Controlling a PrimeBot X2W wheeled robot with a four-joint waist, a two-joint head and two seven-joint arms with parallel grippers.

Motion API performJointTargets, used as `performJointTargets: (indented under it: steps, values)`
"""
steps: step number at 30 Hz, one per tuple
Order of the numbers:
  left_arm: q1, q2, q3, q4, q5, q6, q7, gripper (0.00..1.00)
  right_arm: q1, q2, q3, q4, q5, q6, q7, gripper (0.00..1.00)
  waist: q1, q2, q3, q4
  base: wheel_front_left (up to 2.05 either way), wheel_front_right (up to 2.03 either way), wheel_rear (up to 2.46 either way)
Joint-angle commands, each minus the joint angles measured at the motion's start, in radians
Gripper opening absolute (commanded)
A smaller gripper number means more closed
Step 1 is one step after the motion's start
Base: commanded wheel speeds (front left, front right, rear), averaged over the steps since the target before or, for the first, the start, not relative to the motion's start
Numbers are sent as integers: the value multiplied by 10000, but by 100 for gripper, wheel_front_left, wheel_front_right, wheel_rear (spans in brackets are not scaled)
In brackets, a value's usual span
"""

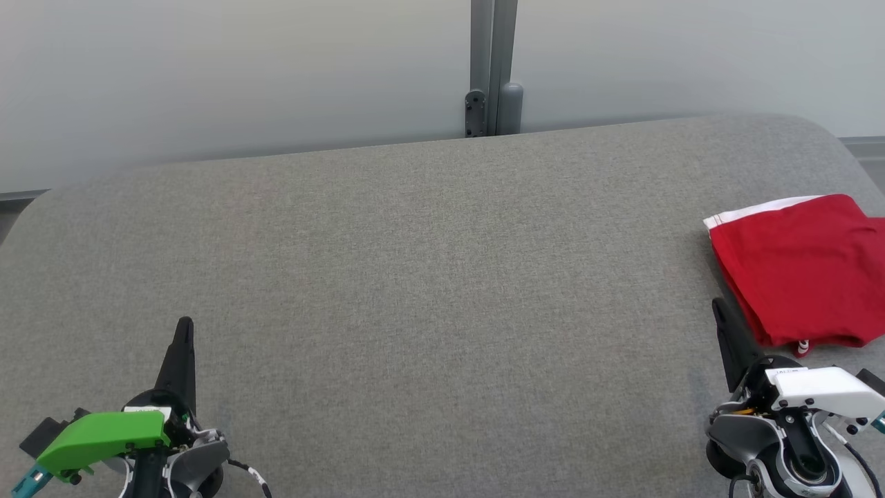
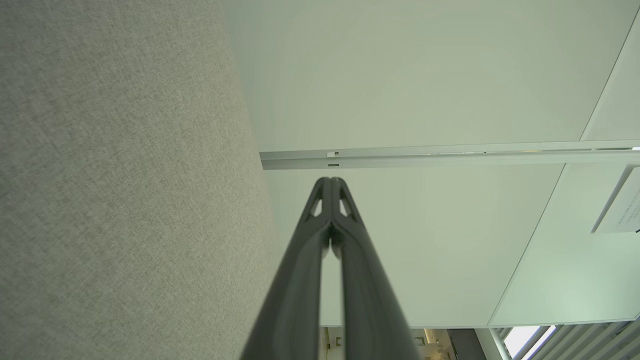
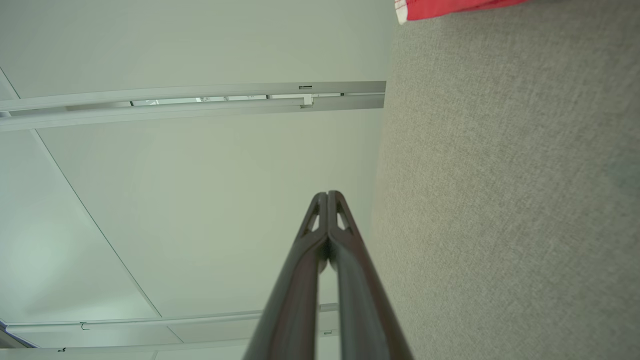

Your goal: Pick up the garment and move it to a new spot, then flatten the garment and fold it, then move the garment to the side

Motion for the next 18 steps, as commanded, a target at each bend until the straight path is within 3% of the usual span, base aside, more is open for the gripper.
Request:
performJointTargets:
  steps: [1,18]
  values:
    - [-128,67,24,8,-7,-64,41,0,-66,0,-23,21,-34,4,25,0,0,0,0,0,0,0,0]
    - [-128,67,24,7,-7,-64,41,0,-67,4,-30,20,-44,4,34,0,0,0,0,0,0,0,0]
